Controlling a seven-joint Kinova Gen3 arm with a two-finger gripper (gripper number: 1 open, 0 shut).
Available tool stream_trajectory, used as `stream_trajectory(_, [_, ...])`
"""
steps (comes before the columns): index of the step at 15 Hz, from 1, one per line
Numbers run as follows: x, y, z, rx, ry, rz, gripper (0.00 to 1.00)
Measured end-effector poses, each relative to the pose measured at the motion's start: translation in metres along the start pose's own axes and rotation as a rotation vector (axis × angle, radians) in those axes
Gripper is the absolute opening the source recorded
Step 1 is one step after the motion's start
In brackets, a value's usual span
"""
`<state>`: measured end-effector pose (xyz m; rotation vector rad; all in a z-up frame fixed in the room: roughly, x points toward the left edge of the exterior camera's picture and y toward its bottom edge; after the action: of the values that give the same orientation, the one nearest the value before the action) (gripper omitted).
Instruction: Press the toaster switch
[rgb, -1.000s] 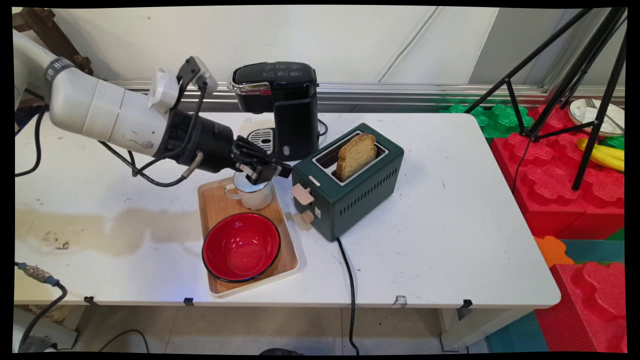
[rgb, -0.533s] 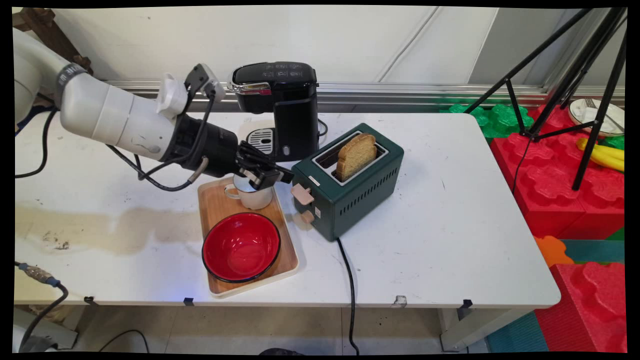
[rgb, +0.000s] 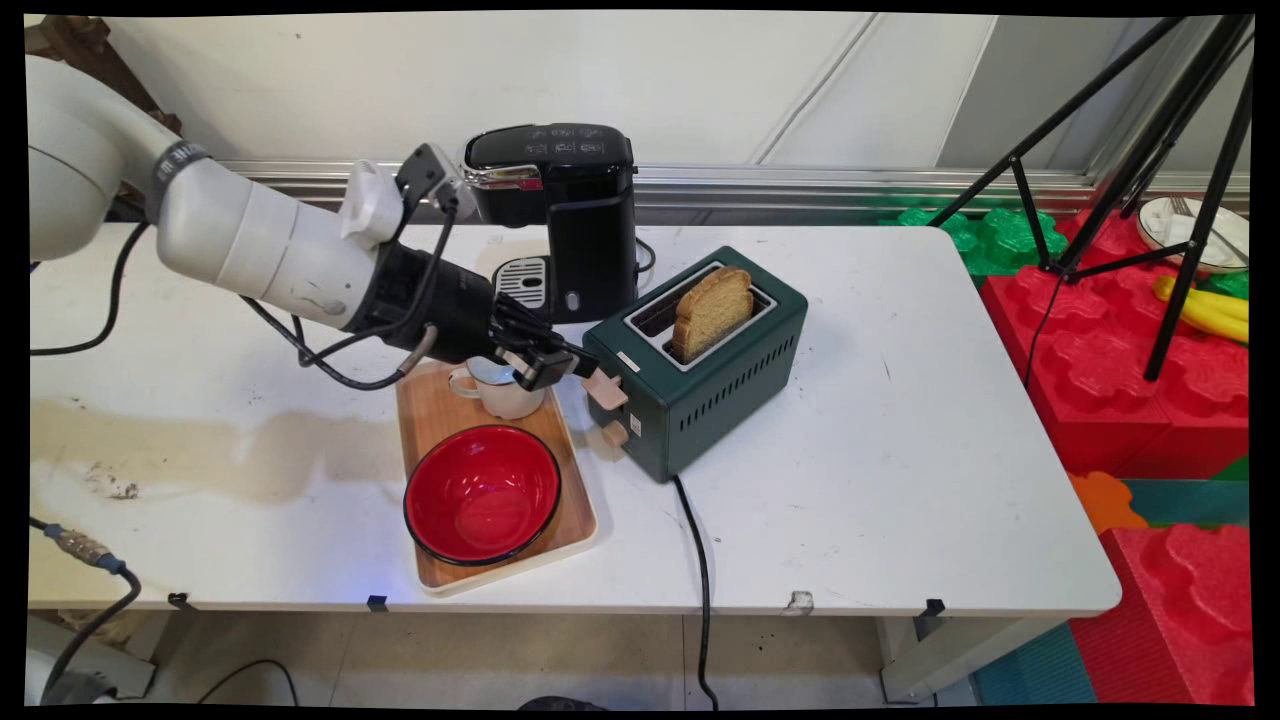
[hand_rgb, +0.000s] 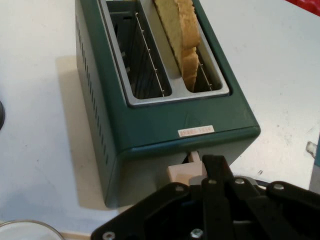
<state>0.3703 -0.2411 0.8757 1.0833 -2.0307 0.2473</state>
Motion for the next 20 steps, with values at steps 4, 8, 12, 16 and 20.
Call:
stream_trajectory(4, [0.000,-0.001,0.006,-0.003,-0.008,0.002,0.00])
stream_trajectory(8, [-0.002,-0.002,0.012,-0.005,-0.016,0.004,0.00])
stream_trajectory(12, [-0.003,-0.004,0.020,-0.006,-0.018,0.009,0.00])
stream_trajectory(16, [-0.004,-0.006,0.029,-0.008,-0.017,0.013,0.00])
stream_trajectory(20, [-0.008,-0.007,0.037,-0.013,-0.022,0.020,0.00])
